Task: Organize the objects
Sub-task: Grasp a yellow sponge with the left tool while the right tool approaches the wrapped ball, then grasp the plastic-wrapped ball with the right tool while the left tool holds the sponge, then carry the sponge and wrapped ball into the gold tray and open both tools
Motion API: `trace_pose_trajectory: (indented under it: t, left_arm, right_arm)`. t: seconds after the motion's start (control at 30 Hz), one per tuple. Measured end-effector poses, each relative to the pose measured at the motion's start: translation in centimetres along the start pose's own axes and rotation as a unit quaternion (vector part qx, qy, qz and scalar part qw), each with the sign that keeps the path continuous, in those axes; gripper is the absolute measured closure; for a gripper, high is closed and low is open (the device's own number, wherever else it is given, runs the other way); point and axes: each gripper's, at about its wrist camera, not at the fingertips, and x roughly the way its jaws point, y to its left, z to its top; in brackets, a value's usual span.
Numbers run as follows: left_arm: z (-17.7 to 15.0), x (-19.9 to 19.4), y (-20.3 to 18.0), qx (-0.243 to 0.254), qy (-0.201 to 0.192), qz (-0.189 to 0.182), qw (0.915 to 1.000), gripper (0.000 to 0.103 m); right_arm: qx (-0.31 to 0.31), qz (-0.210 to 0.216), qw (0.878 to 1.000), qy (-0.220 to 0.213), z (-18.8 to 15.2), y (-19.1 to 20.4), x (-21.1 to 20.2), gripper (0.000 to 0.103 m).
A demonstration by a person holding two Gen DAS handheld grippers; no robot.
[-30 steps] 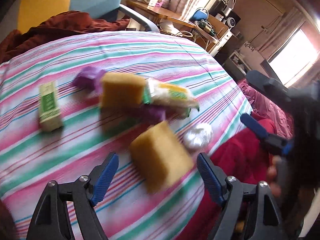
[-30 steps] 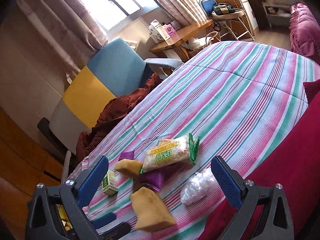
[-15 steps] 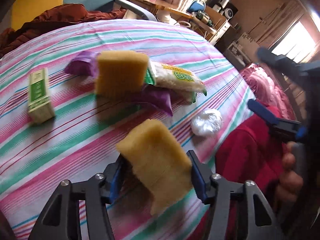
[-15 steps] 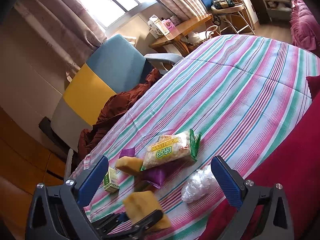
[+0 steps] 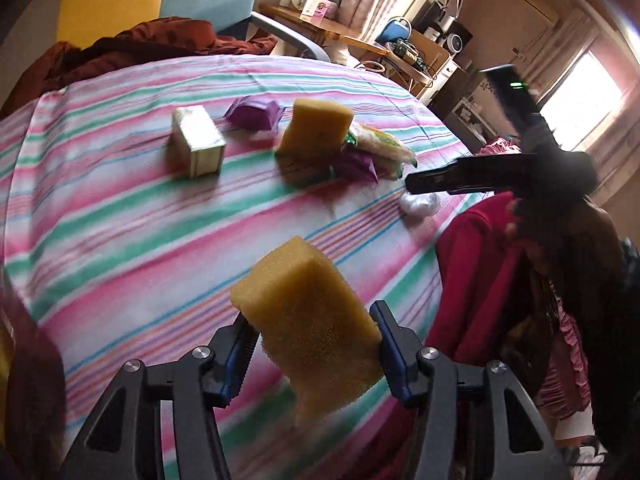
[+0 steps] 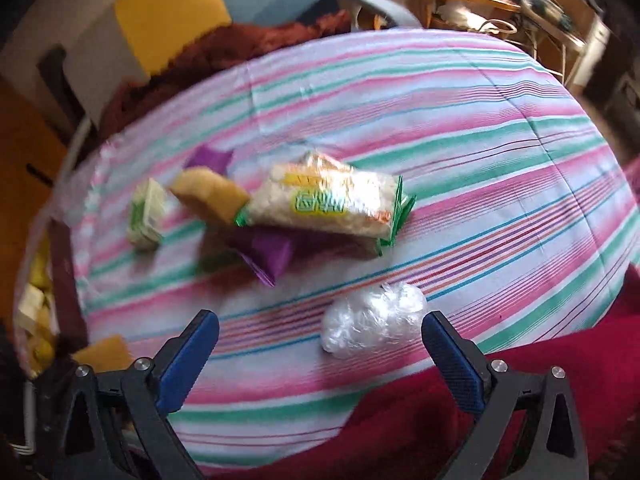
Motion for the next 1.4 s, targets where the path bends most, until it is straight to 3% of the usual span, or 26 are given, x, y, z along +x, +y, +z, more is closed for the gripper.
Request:
trace_pose_trajectory:
  t: [0.03, 0.13, 0.5, 0.53, 0.63, 0.77, 0.97, 1.23, 1.4]
  left_arm:
    - [-0.4, -0.3, 0.1, -0.002, -0.001, 0.002, 1.0000, 0.046]
    - [-1.2, -0.9, 0.7, -0.009, 0.001, 0.009, 0.9999, 0.046]
    - [-2.3, -1.7, 2.0, -0.027, -0.006, 0.015, 0.9995, 0.045]
    - [-2.5, -1.7, 2.1, -0.028, -0.007, 0.015, 0.9995, 0.045]
    - [-2.8, -1.6, 2.3, -0.033, -0.008, 0.014, 0.9993, 0.045]
    - [-3.0, -1.8, 2.2, -0.033, -0.016, 0.017, 0.9992, 0.046]
    - [-3.0, -3.2, 2.2, -0.036, -0.042, 0.022, 0.9982, 0.046]
    - [-3.2, -8.2, 4.3, -0.069, -0.100, 0.043, 0.9917, 0.046]
    - [-3.9, -13.0, 8.3, -0.106, -0.137, 0.093, 0.9805, 0.046]
  right_arm:
    - [-0.015, -0.013, 1.000, 0.017, 0.2, 0.3, 0.7, 0.007]
    - [-0.028, -0.064, 0.996, 0.062, 0.7, 0.1, 2.8, 0.008]
    - [-0.022, -0.112, 0.985, 0.126, 1.0, -1.4, 5.0, 0.008]
    - [-0.021, -0.117, 0.985, 0.124, 1.0, -1.4, 5.0, 0.011]
    - [-0.024, -0.132, 0.985, 0.109, 0.9, -1.7, 4.8, 0.037]
    - [-0.041, -0.142, 0.985, 0.088, 0.5, -1.3, 4.0, 0.038]
    - [-0.045, -0.106, 0.993, 0.016, -1.0, -0.7, -0.5, 0.038]
    - [-0.097, -0.002, 0.992, -0.078, -1.3, 8.4, -3.3, 0.038]
    - [-0.146, 0.074, 0.982, -0.097, -2.2, 16.5, -3.2, 0.038]
